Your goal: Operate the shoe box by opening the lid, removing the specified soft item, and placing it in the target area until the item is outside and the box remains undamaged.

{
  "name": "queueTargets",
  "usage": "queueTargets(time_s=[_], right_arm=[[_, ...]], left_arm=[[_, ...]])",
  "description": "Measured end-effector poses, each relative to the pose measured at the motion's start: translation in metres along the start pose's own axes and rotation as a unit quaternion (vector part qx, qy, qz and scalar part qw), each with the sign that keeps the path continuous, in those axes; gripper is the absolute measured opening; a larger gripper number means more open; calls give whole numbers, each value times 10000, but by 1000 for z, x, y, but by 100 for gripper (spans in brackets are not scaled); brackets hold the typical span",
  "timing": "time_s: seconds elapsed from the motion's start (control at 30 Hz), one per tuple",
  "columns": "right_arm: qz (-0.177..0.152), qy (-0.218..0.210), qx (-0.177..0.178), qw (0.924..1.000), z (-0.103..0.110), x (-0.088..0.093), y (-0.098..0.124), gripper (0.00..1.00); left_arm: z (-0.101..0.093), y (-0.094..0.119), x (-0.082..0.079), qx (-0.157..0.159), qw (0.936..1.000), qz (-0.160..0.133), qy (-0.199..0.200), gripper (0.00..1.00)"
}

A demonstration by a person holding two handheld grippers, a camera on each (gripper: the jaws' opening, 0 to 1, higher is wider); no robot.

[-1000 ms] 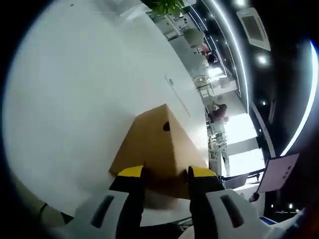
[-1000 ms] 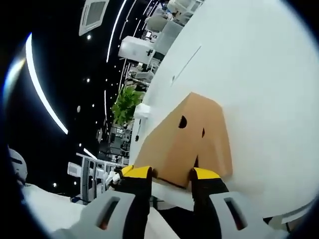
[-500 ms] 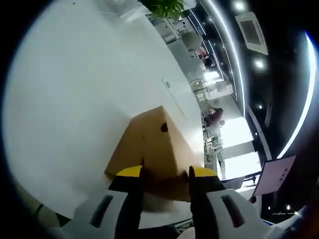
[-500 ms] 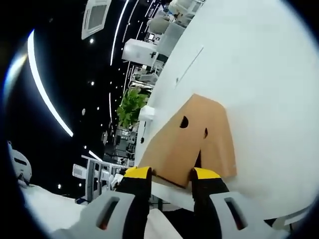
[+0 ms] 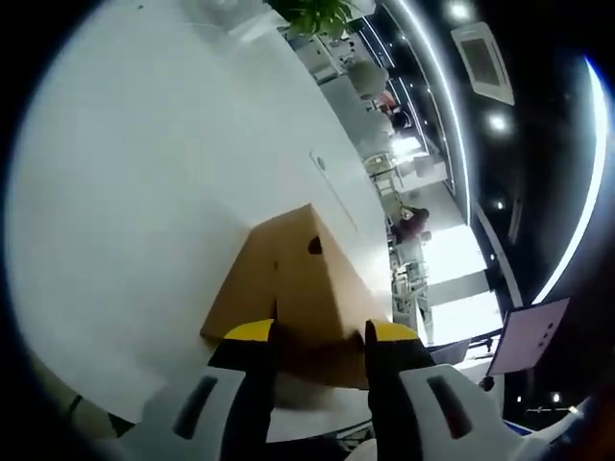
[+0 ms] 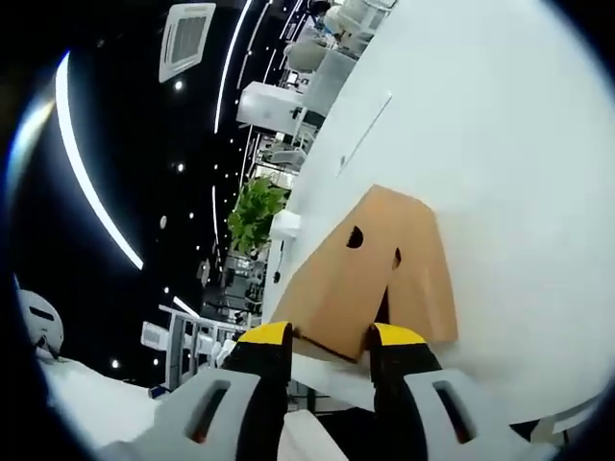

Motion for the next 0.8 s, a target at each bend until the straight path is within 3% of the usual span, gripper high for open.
queueTargets(time_s=[0.37, 0.8], right_arm=[[-419, 99, -483, 9979, 6, 6, 6, 43], [-460, 286, -485, 9974, 10, 3, 7, 43]], left_arm=[[-4, -1, -6, 165, 9998, 63, 113, 38], [-13, -1, -5, 287, 9992, 113, -251, 41]])
Point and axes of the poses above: the point that each gripper's makers call its tool centre point, and the gripper's own axes: y roughly backward along the fingers, z roughly to its left, x roughly out of its underside, the point moved 9 cm from there along y, roughly backward along the fingers, and after that the axes turned 15 degrees about x, right-handed, at the moved point
